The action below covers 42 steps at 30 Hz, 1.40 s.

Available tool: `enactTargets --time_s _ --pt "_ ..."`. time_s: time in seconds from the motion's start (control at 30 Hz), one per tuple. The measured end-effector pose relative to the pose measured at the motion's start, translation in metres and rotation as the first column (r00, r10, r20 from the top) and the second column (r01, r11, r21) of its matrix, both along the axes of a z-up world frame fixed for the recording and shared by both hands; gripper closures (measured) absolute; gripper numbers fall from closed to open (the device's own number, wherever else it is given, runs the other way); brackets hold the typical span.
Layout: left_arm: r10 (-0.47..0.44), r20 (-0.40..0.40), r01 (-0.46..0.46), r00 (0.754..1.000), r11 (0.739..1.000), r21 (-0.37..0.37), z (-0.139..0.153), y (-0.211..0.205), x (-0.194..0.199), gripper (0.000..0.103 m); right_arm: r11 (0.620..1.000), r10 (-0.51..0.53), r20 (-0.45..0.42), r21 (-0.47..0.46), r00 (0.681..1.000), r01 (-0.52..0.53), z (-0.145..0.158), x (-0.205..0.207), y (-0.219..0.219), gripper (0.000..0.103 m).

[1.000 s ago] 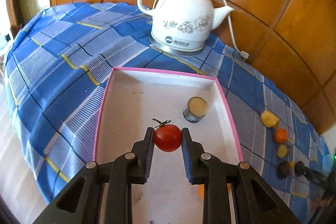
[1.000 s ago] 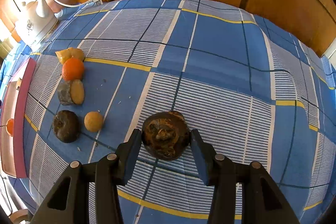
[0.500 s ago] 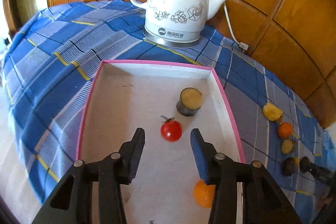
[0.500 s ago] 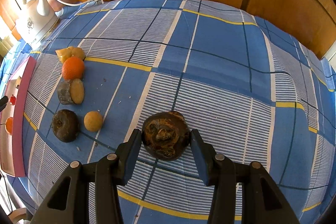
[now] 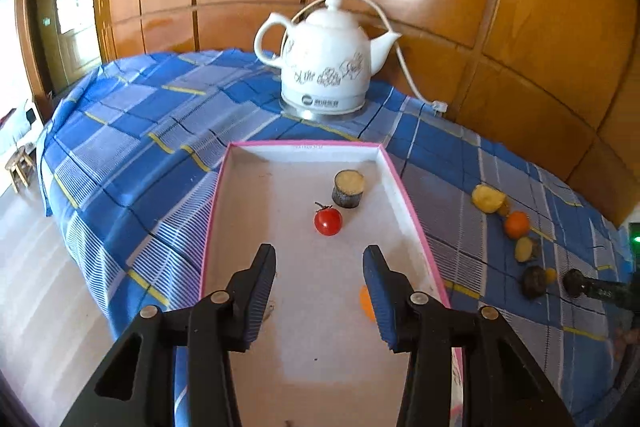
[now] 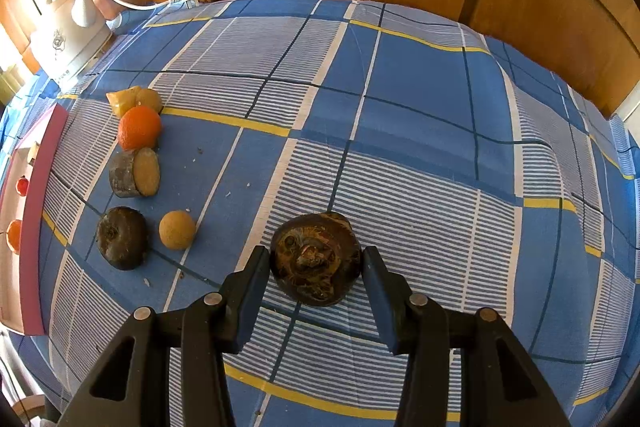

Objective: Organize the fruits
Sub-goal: 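Carry the dark round fruit toward the tray with the right gripper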

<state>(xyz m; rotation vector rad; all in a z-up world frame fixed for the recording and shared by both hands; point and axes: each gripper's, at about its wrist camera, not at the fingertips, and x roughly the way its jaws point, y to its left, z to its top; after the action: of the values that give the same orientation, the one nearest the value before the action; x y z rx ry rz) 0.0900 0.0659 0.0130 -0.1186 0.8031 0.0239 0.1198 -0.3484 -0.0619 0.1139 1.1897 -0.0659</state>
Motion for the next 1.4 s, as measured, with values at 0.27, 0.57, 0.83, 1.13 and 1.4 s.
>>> enactTargets --time_s 0.27,0.57,0.83,1.13,1.4 --pt "-0.021 0.060 0.021 0.998 1.000 0.010 0.019 0.005 -0.026 0.056 1.000 -0.002 0.004 -0.017 1.000 0.002 0.001 -0.002 0.002 0.055" --pt "-0.021 0.077 0.020 0.997 1.000 0.017 0.017 0.014 -0.043 0.056 0.998 -0.066 0.034 0.028 0.997 0.065 0.017 -0.008 0.006 0.056" --pt "-0.021 0.080 0.021 0.997 1.000 0.003 0.015 0.017 -0.048 0.056 0.991 0.060 0.144 0.112 0.988 -0.076 0.058 -0.012 0.065 0.055" --pt "-0.011 0.086 0.011 0.996 1.000 -0.003 0.014 0.025 -0.051 0.056 0.931 0.262 0.187 0.209 0.947 -0.298 0.074 0.004 0.174 0.055" --pt "0.003 0.065 -0.002 0.998 1.000 -0.027 0.006 0.035 -0.052 0.056 0.888 0.346 0.183 0.253 0.920 -0.384 0.070 0.025 0.243 0.055"
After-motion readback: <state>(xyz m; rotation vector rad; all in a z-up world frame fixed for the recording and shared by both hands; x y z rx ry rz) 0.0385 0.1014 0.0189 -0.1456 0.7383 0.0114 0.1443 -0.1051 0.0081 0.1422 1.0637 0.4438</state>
